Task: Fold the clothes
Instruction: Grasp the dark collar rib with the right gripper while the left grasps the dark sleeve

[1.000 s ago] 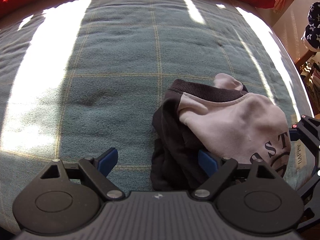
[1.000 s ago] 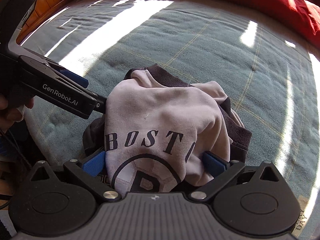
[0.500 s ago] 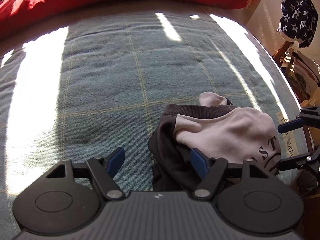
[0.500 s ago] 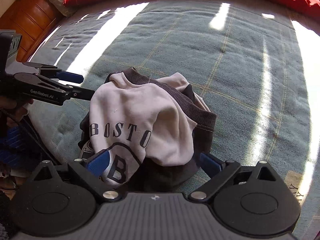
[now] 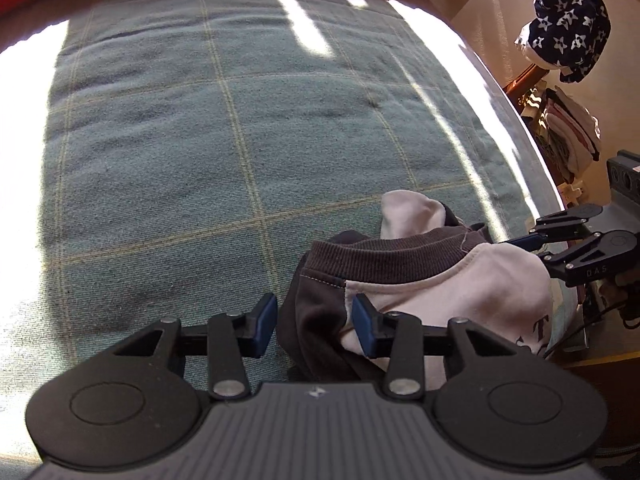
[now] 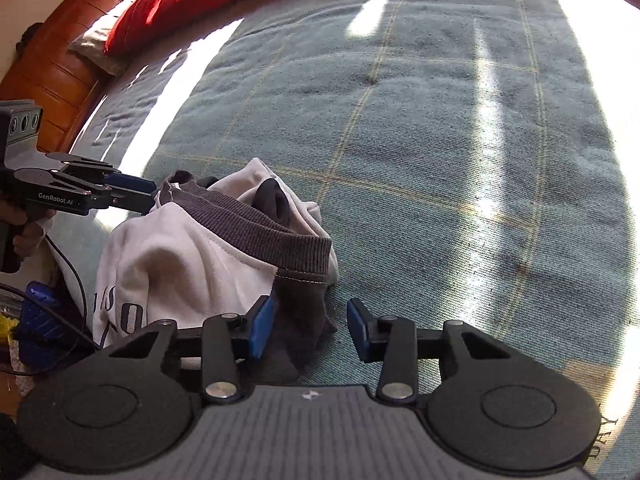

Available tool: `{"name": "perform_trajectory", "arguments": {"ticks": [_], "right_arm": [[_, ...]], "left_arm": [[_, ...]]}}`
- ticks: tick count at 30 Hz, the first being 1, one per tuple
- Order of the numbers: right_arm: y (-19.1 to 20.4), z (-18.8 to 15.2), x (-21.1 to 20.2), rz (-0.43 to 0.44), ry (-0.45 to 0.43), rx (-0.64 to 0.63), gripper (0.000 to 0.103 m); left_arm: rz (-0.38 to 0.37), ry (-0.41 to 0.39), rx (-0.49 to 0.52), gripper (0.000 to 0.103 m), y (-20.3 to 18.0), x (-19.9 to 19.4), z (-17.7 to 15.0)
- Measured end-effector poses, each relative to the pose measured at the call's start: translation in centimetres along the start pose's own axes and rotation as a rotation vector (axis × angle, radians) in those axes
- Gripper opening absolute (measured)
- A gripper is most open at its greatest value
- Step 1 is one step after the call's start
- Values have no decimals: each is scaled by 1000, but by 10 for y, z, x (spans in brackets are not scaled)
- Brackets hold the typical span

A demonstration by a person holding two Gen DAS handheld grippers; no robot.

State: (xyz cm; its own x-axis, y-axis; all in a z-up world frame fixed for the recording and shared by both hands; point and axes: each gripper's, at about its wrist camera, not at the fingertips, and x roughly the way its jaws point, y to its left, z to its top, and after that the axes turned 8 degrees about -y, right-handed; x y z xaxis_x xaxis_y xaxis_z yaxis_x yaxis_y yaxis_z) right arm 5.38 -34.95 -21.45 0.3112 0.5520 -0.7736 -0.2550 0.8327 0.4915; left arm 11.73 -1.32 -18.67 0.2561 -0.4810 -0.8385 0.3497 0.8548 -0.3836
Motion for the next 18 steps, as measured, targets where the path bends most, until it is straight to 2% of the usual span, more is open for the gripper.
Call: {"name": "perform_trajectory", "arguments": {"ticks": [4, 5, 6, 8, 11, 13, 14, 18], "right_arm": [[-9, -8, 17, 68, 16, 66, 45], [-9, -8, 18, 77, 14, 68, 37], [-10, -8, 17, 85, 13, 72, 26], [-9, -5, 14, 70, 5, 64, 14], [-5, 2, 8, 51, -7, 40, 10], [-3, 8, 3, 32, -22, 22, 9], [-3, 12, 1, 20, -32, 13, 5], [-4, 33, -9, -23, -87, -24, 4]], "left_arm": [[-39, 29, -36, 41, 3, 10, -10], [-43, 29, -40, 39, 3, 11, -10], [-40, 27, -33, 34, 1, 10, -9], [-33, 18, -6, 19, -5, 8, -5], [8, -9, 76, 14, -17, 1, 1], [16, -39, 83, 12, -20, -5, 7], [27, -58, 88, 11, -20, -8, 11], [68, -128, 103, 9, -16, -15, 31]]}}
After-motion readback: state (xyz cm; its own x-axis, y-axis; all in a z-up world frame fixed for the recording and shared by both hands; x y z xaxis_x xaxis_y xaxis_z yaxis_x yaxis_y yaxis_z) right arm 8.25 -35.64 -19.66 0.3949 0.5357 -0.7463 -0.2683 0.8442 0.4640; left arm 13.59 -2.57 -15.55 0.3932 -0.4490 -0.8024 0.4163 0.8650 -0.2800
